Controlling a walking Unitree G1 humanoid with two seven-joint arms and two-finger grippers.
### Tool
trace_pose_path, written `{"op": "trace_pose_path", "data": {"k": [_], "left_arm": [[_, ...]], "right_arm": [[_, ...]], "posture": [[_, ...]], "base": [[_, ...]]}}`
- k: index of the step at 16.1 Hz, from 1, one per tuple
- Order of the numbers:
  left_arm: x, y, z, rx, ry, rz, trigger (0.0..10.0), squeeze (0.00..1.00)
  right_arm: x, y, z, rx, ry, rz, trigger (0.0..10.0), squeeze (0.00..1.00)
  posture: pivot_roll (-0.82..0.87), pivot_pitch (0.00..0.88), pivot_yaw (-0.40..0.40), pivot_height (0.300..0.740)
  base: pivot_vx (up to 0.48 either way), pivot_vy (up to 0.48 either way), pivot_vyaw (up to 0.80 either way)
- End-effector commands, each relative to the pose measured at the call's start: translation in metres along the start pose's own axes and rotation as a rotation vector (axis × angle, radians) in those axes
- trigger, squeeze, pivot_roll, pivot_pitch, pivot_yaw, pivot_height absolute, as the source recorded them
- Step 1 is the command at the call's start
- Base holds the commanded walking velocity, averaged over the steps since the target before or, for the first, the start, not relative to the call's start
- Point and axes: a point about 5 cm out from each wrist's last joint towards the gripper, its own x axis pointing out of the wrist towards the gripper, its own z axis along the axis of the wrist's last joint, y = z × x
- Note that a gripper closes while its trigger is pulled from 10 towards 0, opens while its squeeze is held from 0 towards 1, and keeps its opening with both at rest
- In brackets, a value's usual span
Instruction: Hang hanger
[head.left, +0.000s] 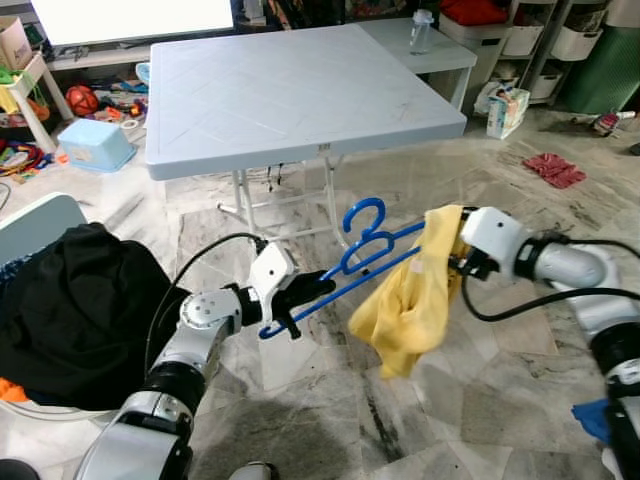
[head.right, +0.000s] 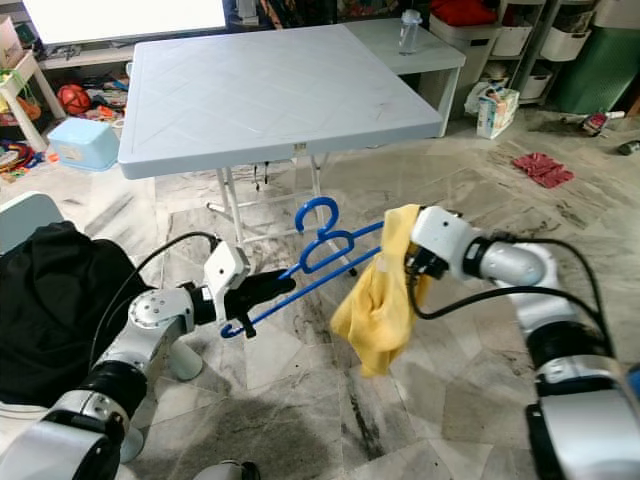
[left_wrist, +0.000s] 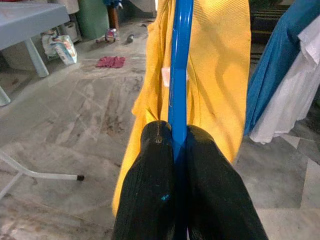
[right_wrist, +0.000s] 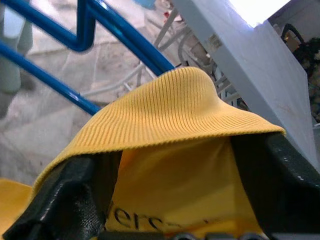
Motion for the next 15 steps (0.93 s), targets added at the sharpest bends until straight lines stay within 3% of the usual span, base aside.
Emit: {"op": "trace_pose_path", "data": {"k": [1,2,3,4,7,8,9,12,15], "left_arm": [[0.007,0.003,0.020,0.028,-0.096,0.025,0.0,0.00],[0.010,0.000,0.022,0.027,-0.111,0.031,0.0,0.00],[0.012,-0.001,0.023,0.024,-0.117,0.036,0.0,0.00],[0.013,-0.001,0.023,0.023,-0.123,0.049,0.0,0.00],[0.011,0.001,0.024,0.027,-0.126,0.095,0.0,0.00],[0.010,0.002,0.024,0.030,-0.130,0.126,0.0,0.00],[0.009,0.003,0.024,0.029,-0.137,0.155,0.0,0.00],[0.008,0.006,0.028,0.024,-0.169,0.249,0.0,0.00],[0.011,0.004,0.028,0.030,-0.167,0.258,0.0,0.00]], "right_arm": [[0.006,0.004,0.003,0.026,-0.023,-0.004,10.0,1.00],[0.013,0.011,0.005,0.062,-0.044,-0.025,10.0,1.00],[0.017,0.015,0.007,0.104,-0.064,-0.036,10.0,0.93],[0.021,0.018,0.008,0.159,-0.086,-0.062,10.0,0.80],[0.024,0.021,0.008,0.304,-0.134,-0.144,10.0,0.78],[0.024,0.022,0.007,0.359,-0.145,-0.186,10.0,0.49],[0.025,0.024,0.006,0.410,-0.158,-0.223,10.0,0.00],[0.028,0.039,0.006,0.527,-0.170,-0.264,10.0,0.00],[0.032,0.053,0.010,0.547,-0.168,-0.218,10.0,0.00]], "posture": [[-0.03,0.000,-0.005,0.740],[-0.03,0.000,-0.006,0.740],[-0.03,0.000,-0.005,0.740],[-0.03,0.000,-0.003,0.740],[-0.03,0.000,-0.005,0.740],[-0.03,0.000,-0.004,0.740],[-0.03,0.000,-0.003,0.740],[-0.03,0.000,0.002,0.740],[-0.02,0.000,0.001,0.740]], "base": [[0.000,0.000,0.00],[0.000,0.000,0.00],[0.000,0.000,0.00],[0.000,0.000,0.00],[0.000,0.000,0.00],[0.000,0.000,0.00],[0.000,0.000,0.00],[0.000,0.000,0.00],[0.000,0.000,0.00]]}}
